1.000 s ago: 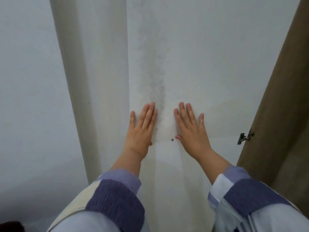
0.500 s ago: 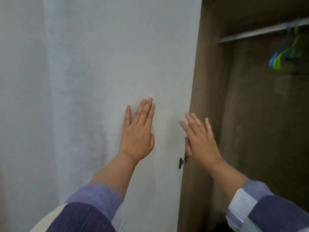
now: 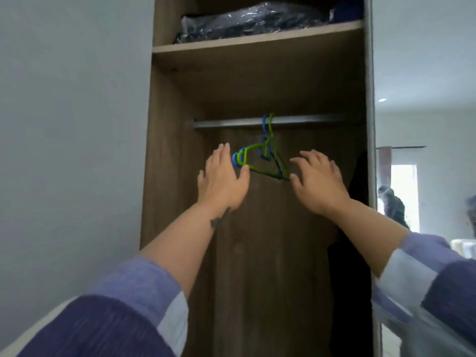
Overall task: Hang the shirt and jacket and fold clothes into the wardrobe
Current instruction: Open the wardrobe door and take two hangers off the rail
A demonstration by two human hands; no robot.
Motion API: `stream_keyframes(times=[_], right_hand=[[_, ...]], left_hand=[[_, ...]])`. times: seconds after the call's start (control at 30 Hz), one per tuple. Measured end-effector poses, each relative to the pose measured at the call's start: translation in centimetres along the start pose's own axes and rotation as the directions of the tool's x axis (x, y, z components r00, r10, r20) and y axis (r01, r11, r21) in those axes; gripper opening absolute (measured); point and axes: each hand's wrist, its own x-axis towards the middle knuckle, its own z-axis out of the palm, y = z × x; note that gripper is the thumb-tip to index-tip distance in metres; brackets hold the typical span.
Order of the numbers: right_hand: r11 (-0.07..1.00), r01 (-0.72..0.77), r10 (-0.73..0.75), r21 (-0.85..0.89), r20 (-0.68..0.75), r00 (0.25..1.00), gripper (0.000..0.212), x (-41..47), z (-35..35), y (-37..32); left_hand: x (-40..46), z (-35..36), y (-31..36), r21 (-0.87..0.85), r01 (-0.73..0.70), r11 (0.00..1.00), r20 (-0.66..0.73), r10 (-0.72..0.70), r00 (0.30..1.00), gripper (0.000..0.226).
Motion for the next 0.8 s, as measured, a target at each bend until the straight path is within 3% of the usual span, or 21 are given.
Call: stream_keyframes(times=[0.07,0.17,0.27,0.4,0.57,0.8], right_hand=[[0.996,-0.024,0.016,0.085,0.089,0.996,0.046,1.5,0.8,0.1],[0.970,-0.072,0.035,0.232,0.161,0.986,0.047,4.0,2.8,-0.9],[0.943,-0.100,0.031,0.318,0.215,0.976,0.048,5.7,5.0,-2.1],[0.915,-0.157,0.070,0.372,0.236,0.969,0.049,7.1,6.7,-2.4],[0.920,-0.198,0.098,0.337,0.291,0.952,0.049,6.8,8.4,-2.5],[0.868,-0.273,0.212,0.416,0.186,0.959,0.056,7.0,9.6,-1.9]], left_hand=[[2.9,0.7,1.0,-0.160,0.065,0.985,-0.008,-0.067,0.998,0.062],[6.2,2.1,1.7,-0.411,0.246,0.878,0.080,-0.234,0.969,0.058],[8.1,4.1,1.1,-0.523,0.351,0.777,0.185,-0.298,0.936,0.059],[8.9,6.3,0.0,-0.506,0.421,0.753,0.275,-0.321,0.906,0.051],[8.8,6.6,-0.6,-0.548,0.379,0.746,0.383,-0.179,0.906,0.034],[9.0,7.1,-0.6,-0.567,0.386,0.728,0.462,-0.107,0.881,0.050]])
